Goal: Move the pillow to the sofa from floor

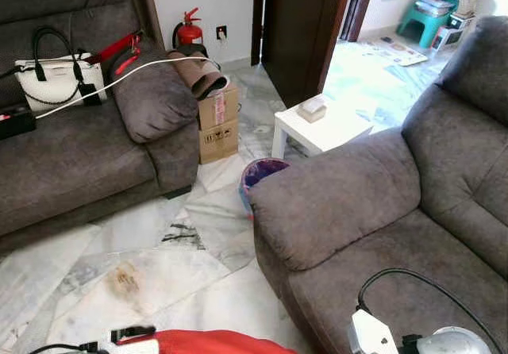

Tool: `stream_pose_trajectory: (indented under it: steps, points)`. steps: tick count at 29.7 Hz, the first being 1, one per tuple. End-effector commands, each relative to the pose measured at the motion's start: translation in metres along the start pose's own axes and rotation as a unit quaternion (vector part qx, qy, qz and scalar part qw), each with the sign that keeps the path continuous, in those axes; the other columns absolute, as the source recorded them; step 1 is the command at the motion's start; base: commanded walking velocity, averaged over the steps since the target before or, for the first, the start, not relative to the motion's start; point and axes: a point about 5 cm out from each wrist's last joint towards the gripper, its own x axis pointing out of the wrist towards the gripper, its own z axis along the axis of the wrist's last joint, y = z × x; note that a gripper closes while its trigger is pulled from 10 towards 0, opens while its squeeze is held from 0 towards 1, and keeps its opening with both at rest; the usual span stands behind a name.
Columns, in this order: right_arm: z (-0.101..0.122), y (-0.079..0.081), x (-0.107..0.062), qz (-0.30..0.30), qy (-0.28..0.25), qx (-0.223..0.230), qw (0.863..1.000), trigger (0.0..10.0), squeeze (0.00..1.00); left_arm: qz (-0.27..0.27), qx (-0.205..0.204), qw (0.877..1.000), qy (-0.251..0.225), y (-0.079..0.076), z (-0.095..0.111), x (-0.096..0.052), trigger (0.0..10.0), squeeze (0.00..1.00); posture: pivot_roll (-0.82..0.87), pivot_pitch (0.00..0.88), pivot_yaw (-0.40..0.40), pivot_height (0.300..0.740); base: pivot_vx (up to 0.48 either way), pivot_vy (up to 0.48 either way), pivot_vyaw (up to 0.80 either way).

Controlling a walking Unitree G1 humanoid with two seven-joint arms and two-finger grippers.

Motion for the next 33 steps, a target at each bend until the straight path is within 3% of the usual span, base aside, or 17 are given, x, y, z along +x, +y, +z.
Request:
stream_pose_trajectory:
  steps: [1,2,3,4,16,33]
  points:
    - [0.019,0.005,-0.001,0.022,-0.037,-0.039,0.998,10.0,0.0,-0.002,-0.009,1.0,0.01,-0.005,-0.005,-0.002,10.0,0.0,-0.02,0.133,-0.032,0.74,0.0,0.0,0.0]
    - [0.019,0.005,0.0,0.022,-0.037,-0.039,0.998,10.0,0.0,0.001,-0.013,1.0,0.008,-0.005,-0.004,-0.001,4.8,0.0,-0.02,0.133,-0.033,0.74,0.0,0.0,0.0]
    - [0.019,0.005,0.0,0.022,-0.037,-0.039,0.998,10.0,0.0,0.0,-0.014,1.0,0.007,-0.005,-0.003,0.0,4.8,0.0,-0.02,0.133,-0.033,0.74,0.0,0.0,0.0]
    - [0.019,0.006,0.0,0.022,-0.038,-0.038,0.998,10.0,0.0,0.001,-0.017,1.0,0.005,-0.005,-0.002,0.0,0.0,0.0,-0.02,0.133,-0.032,0.74,0.0,0.0,0.0]
    - [0.017,0.006,-0.001,0.018,-0.036,-0.034,0.999,10.0,0.0,-0.029,-0.027,0.999,-0.028,-0.015,0.007,0.006,0.0,0.0,-0.02,0.133,-0.032,0.74,0.0,0.0,0.0]
    - [0.014,0.003,0.005,0.013,-0.045,-0.027,0.999,10.0,0.0,-0.05,-0.032,0.998,-0.025,-0.022,0.008,0.007,0.0,0.0,-0.01,0.135,-0.024,0.74,0.0,0.0,0.0]
